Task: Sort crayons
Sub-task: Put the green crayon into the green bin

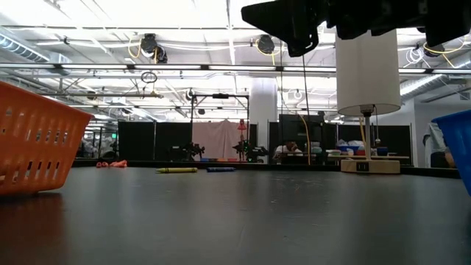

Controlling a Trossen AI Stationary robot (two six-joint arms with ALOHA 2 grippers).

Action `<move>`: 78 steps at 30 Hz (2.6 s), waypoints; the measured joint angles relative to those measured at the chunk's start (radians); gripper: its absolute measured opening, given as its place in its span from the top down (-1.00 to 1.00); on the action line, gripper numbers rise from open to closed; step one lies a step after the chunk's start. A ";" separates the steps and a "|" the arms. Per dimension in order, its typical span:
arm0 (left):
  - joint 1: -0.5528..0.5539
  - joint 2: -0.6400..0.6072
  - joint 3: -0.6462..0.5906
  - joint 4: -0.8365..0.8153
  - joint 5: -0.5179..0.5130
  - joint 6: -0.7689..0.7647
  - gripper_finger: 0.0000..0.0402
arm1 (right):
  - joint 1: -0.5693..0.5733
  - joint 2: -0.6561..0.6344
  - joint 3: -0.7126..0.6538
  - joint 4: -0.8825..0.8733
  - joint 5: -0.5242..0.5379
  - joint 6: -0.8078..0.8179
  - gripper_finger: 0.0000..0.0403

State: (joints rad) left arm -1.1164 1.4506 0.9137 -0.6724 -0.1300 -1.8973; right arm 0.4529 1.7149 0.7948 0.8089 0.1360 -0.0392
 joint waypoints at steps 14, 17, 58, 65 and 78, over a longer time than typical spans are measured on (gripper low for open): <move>0.029 0.000 0.091 -0.204 -0.093 0.184 0.39 | -0.031 0.000 0.000 -0.151 0.131 -0.025 -0.32; 0.039 0.000 0.119 -0.269 -0.083 0.187 0.39 | -0.035 0.000 0.000 -0.204 0.156 -0.025 -0.32; 0.829 0.001 -0.127 0.258 -0.840 1.251 0.39 | -0.062 0.014 0.000 -0.227 0.151 0.027 -0.32; 0.929 0.001 -0.212 0.435 -0.714 1.363 0.39 | -0.062 0.014 0.000 -0.227 0.151 0.028 -0.32; 1.068 0.001 -0.286 0.544 -0.561 1.465 0.30 | -0.062 0.014 0.000 -0.227 0.151 0.021 -0.32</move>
State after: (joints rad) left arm -0.0481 1.4517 0.6277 -0.1286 -0.6914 -0.4326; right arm 0.3912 1.7287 0.7948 0.5822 0.2867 -0.0185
